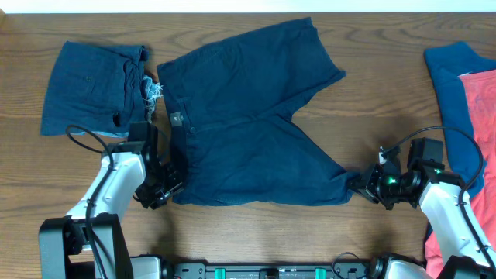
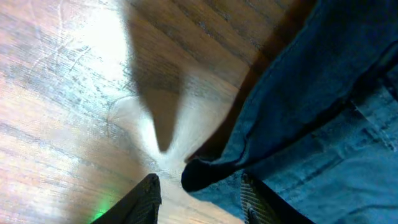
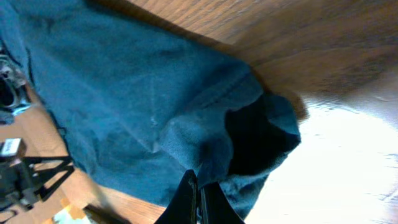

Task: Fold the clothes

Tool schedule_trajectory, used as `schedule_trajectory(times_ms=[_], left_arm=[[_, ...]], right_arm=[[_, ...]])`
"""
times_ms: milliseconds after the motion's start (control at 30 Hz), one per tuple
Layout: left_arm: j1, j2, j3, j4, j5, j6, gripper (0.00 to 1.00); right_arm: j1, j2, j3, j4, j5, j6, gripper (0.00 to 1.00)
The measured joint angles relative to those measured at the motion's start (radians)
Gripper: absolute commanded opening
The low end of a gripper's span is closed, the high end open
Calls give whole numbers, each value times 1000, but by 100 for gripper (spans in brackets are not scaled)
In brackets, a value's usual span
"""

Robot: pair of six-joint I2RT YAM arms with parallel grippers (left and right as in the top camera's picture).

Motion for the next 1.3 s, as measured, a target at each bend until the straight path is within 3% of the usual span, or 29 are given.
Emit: schedule_trajectory(times_ms=[233, 267, 367, 400, 533, 700, 1000, 1300], left_arm=[[0, -31, -86, 109, 16, -60, 47], [0, -39, -94, 118, 18, -68, 43], [1, -57, -111, 153, 29, -95, 12], [1, -57, -113, 158, 35, -93, 6], [2, -48, -109, 116, 69, -96, 6], [-1, -52, -99, -105, 80, -65, 6], [-2, -363, 176, -412, 49, -24, 6], [-8, -536, 361, -565, 43, -18, 6]], right_arm=[[0, 0, 0, 0, -16, 0, 1], [0, 0, 0, 0, -17, 0, 1], [0, 0, 2, 0, -18, 0, 1], [0, 0, 4, -1, -19, 0, 1], [0, -4, 49, -39, -16, 0, 1], [0, -45, 218, -223, 37, -5, 1], [6, -92, 634, -483, 167, -15, 1], [12, -94, 859, -494, 187, -16, 1]])
